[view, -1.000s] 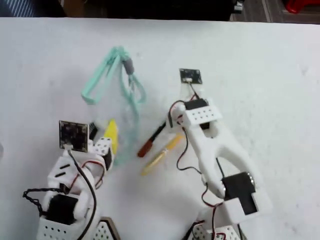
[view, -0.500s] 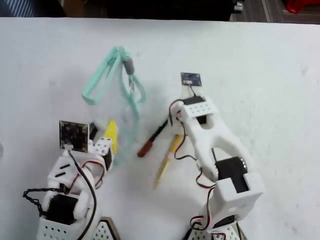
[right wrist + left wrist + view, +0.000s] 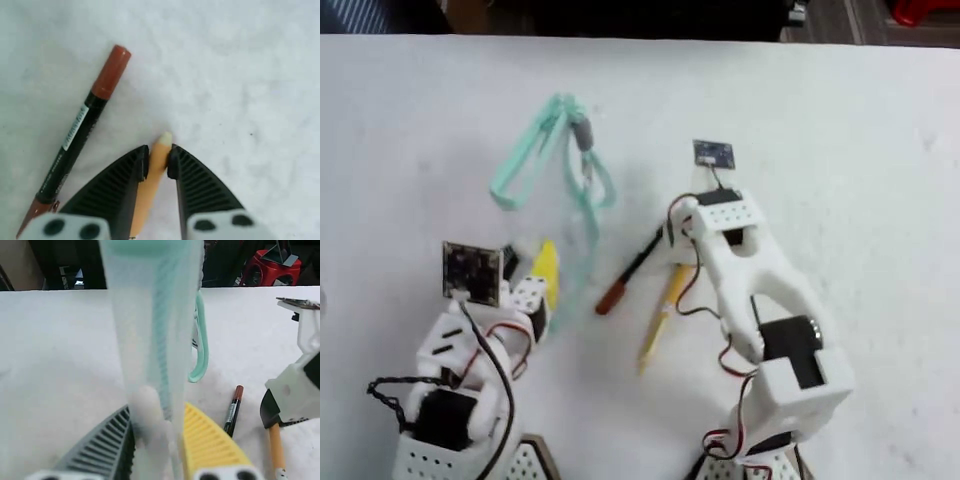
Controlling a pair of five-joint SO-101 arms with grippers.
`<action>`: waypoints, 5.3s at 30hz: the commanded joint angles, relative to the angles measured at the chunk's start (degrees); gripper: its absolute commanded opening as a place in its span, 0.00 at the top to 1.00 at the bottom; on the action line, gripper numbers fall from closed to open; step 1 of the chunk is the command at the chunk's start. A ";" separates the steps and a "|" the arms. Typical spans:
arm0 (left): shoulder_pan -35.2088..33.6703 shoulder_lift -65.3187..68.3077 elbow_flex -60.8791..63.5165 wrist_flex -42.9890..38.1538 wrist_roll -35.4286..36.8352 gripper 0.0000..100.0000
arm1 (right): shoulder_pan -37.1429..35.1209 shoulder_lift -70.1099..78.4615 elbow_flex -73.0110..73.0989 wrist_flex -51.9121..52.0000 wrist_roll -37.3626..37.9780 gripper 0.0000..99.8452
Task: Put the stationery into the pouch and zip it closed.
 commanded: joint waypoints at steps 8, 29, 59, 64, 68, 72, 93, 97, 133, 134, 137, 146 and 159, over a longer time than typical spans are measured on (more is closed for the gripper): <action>3.56 -0.48 -2.90 3.96 0.26 0.76 | 3.91 -15.87 5.54 0.04 0.18 0.98; 5.32 -0.48 -3.60 5.36 -0.62 0.77 | 2.42 -64.31 7.91 -1.27 17.67 0.98; 5.49 -0.48 -3.52 5.36 -2.90 0.77 | -23.87 -60.97 -10.55 -23.08 26.11 0.98; 5.49 -0.48 -3.52 5.36 -2.90 0.77 | -24.92 -60.18 -11.60 -20.79 26.11 0.98; 5.49 -0.48 -3.52 5.36 -2.90 0.77 | -24.92 -61.41 -15.91 -19.91 26.11 0.98; 5.58 -0.48 -3.52 5.36 -2.90 0.77 | -24.92 -58.95 -18.90 -20.00 25.93 0.98; 5.49 -0.48 -3.96 5.71 -2.64 0.77 | -26.59 -48.84 -18.81 -6.37 30.42 0.98; 5.58 -0.48 -3.96 5.71 -2.64 0.77 | -27.74 -48.84 -17.23 -5.14 33.76 0.88; -2.77 -0.48 -2.99 1.76 -2.46 0.88 | 0.13 -24.31 -12.48 0.84 10.02 0.77; -3.21 -0.48 -2.99 1.76 -2.46 0.89 | -0.48 -20.88 -12.66 0.75 8.44 0.77; -3.30 -0.48 -2.99 1.76 -2.46 0.91 | -1.80 -11.03 -13.36 0.40 4.57 0.77; -2.95 -0.48 -2.99 1.67 -2.55 0.91 | -2.42 11.12 -24.26 2.07 -3.60 0.77; -2.95 -0.48 -2.99 1.85 -2.55 0.91 | -5.41 19.30 -28.31 1.71 -7.21 0.77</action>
